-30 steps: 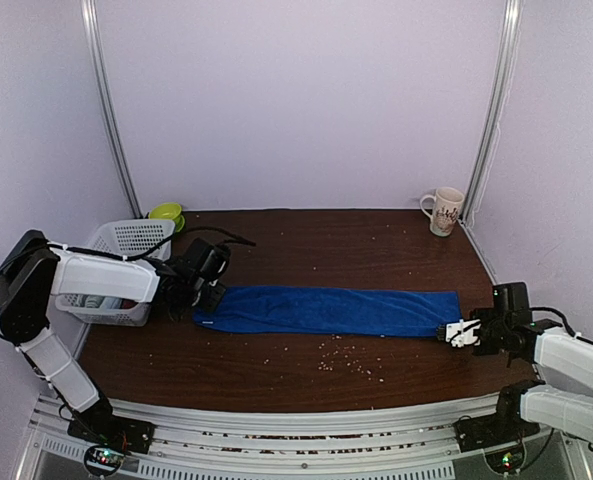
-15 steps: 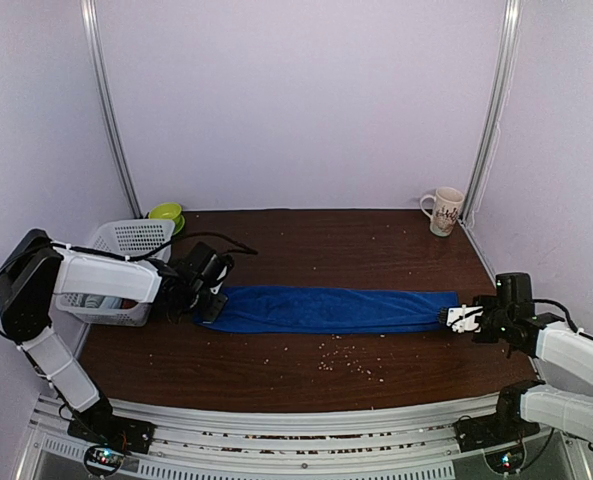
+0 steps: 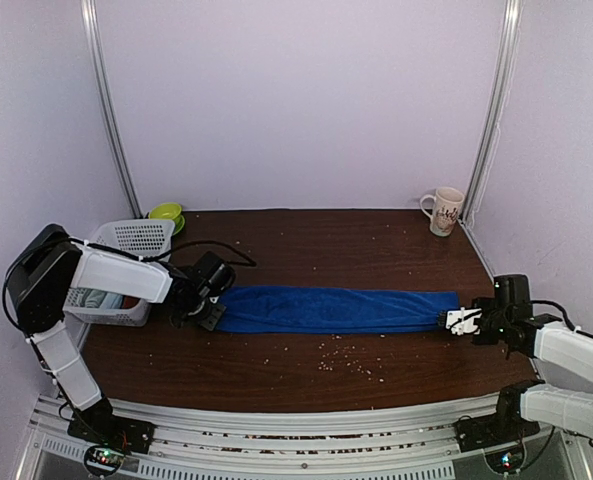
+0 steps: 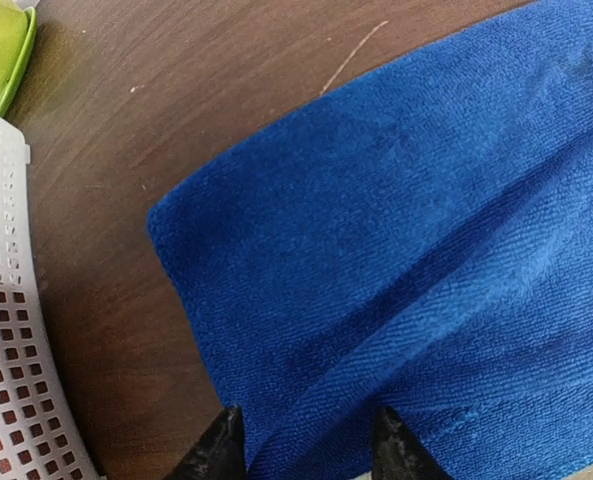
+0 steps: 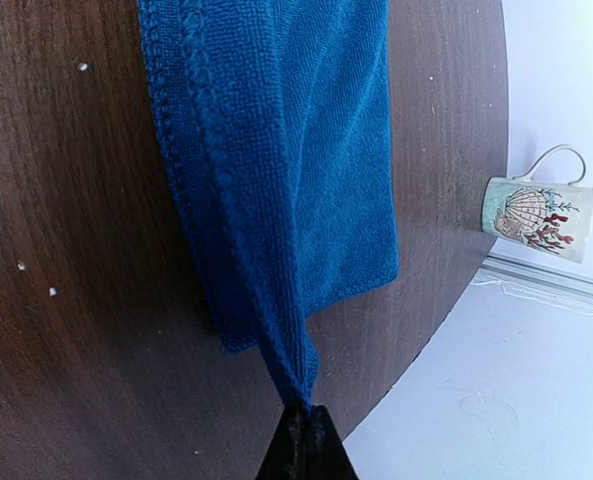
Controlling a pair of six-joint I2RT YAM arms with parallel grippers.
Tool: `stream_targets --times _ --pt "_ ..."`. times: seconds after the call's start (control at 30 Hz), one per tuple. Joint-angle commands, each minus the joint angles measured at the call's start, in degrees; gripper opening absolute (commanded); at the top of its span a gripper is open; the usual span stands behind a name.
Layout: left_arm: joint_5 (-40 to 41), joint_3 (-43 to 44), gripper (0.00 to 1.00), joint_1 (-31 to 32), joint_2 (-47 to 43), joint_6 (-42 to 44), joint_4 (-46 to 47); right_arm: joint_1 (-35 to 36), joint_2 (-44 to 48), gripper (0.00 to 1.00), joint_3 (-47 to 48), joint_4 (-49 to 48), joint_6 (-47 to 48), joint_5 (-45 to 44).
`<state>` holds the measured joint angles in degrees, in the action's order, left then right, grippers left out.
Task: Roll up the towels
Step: Fold the towel at the center of the board, then smooth out the towel at the center of the board.
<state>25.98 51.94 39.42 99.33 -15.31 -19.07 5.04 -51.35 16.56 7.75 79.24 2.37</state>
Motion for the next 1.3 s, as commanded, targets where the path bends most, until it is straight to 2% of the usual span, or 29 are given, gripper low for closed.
stream_targets --times 0.0,0.27,0.53,0.67,0.77,0.93,1.0,1.1,1.23,1.27 --pt "1.8 -0.11 0.43 -0.7 1.13 -0.99 -5.08 -0.7 -0.09 0.02 -1.13 -3.33 -0.03 -1.74" --pt "-1.1 -2.89 0.42 -2.52 -3.45 1.6 -5.06 -1.33 -3.07 0.0 -1.21 -5.65 -0.28 -2.68" --pt "-3.87 -2.39 0.43 -2.62 -5.11 3.18 -5.58 -1.42 3.68 0.02 -3.93 -3.69 2.78 -0.7" --pt "-3.76 -2.03 0.43 -3.15 -5.0 3.35 -6.0 -1.43 2.43 0.05 -3.47 -4.67 2.09 -2.81" --pt "-4.14 -1.93 0.45 -3.17 -5.03 3.4 -5.98 -1.46 0.96 0.18 -3.36 -5.42 2.19 -4.72" --pt "-6.09 -2.41 0.56 -3.18 -8.36 3.36 -5.99 -1.44 2.78 0.49 -2.3 -1.89 1.69 -4.3" --pt "-7.41 -2.63 0.64 -3.17 -11.26 3.27 -5.98 -1.43 4.26 0.58 -0.28 1.93 0.67 -3.35" --pt "-9.09 -2.4 0.74 -3.12 -15.86 3.33 -5.87 -1.43 5.05 0.65 6.01 10.37 -3.63 0.84" --pt "-9.67 -1.25 0.9 -3.12 -19.31 3.29 -4.18 -1.35 0.01 0.66 16.3 17.98 -15.48 9.01" --pt "-9.32 -0.66 0.91 -3.15 -19.11 3.15 -3.87 -1.35 -2.43 0.66 19.08 18.61 -19.61 9.84"
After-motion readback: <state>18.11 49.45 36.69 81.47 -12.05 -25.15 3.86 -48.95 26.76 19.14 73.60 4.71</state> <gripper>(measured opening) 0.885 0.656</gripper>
